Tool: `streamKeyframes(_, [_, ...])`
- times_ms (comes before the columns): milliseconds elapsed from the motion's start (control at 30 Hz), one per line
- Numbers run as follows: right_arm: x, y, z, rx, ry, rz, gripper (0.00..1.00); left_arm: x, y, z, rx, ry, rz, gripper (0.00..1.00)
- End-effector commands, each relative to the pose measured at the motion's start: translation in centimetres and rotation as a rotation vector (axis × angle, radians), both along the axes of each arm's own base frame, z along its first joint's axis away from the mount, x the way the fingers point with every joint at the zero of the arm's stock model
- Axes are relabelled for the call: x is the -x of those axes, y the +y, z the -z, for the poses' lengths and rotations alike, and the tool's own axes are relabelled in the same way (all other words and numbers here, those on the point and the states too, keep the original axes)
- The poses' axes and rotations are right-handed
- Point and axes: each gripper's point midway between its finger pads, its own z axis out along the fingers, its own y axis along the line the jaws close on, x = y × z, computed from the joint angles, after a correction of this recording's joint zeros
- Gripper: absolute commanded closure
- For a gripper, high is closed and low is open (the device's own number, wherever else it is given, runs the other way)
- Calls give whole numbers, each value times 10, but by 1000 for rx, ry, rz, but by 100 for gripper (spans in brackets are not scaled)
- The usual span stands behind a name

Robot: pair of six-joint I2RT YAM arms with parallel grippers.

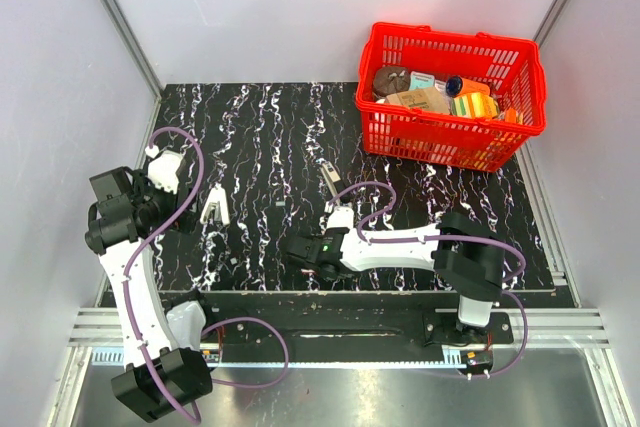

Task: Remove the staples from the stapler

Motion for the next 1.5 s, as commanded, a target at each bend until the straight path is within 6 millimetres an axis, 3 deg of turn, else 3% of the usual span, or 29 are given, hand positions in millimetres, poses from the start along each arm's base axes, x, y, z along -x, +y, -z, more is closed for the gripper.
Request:
streamKeyframes(0, [-7,4,-8,3,-45,6,94,-3,4,-13,-35,-47,3,1])
streamKeyframes(933, [-13,5,-3,19,-39,-3,85,1,1,-12,-38,-46,20,1])
streamKeyframes(1267, [-13,5,-6,8,-37,-3,60,4,-2,-13,-36,-43,26,1])
streamKeyframes(1467, [-14,10,-17,-35,-54,-3,59,6,-4,-12,-33,-45,34,1])
